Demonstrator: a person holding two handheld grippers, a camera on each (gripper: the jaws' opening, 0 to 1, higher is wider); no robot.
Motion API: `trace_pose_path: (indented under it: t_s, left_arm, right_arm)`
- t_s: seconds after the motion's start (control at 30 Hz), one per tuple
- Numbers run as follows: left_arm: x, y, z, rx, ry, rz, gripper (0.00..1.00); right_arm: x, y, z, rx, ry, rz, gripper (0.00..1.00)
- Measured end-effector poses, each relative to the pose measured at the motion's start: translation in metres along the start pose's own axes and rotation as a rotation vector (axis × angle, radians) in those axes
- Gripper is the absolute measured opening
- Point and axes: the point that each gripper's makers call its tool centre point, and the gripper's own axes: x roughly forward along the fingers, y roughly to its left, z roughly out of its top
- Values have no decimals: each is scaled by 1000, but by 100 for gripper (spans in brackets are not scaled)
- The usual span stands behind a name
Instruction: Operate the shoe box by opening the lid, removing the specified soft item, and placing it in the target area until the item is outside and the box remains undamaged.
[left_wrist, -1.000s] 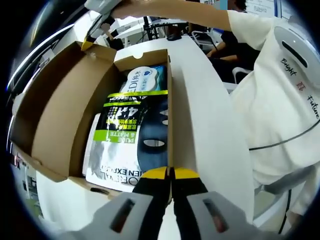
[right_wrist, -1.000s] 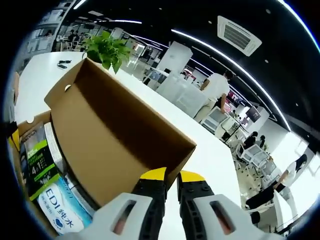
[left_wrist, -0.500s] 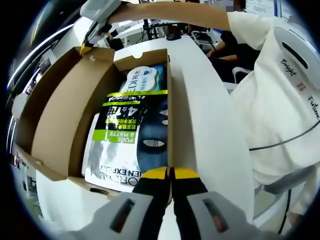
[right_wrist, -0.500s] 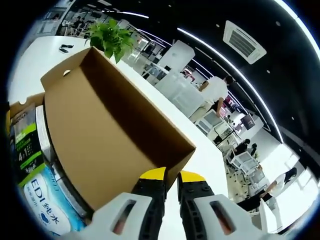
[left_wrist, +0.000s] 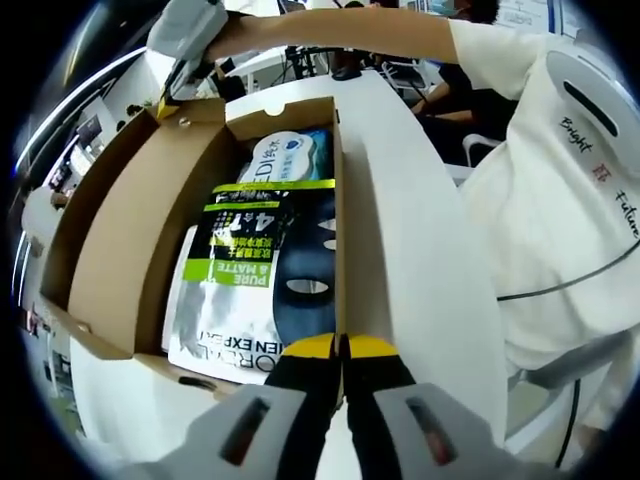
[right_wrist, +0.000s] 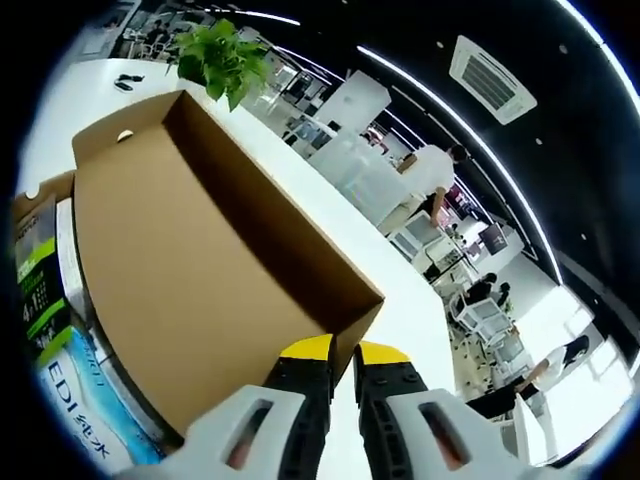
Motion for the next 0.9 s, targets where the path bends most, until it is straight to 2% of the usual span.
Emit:
trace_pose_path:
  t_s: [0.2, 0.33, 0.47, 0.57, 0.8, 0.9]
  left_arm:
    - [0, 0, 0, -3, 4, -3, 1]
    - [1, -1, 0, -12, 5, -15, 1]
    - [1, -2, 0, -11, -5, -8, 1]
    - [1, -2, 0, -10, -14, -10, 1]
    - [2, -2, 0, -13, -2, -17, 1]
    - [2, -2, 0, -13, -3, -11, 1]
  right_arm:
    - [1, 0, 1, -17, -24, -20, 5]
    - [7, 0, -1, -30, -5, -5, 5]
    - [14, 2, -6, 10, 1, 27, 5]
    - [15, 3, -6, 19, 10, 30, 5]
    - [14, 4, -6, -19, 19, 8, 4]
    - [18, 6, -10, 123, 25, 59, 4]
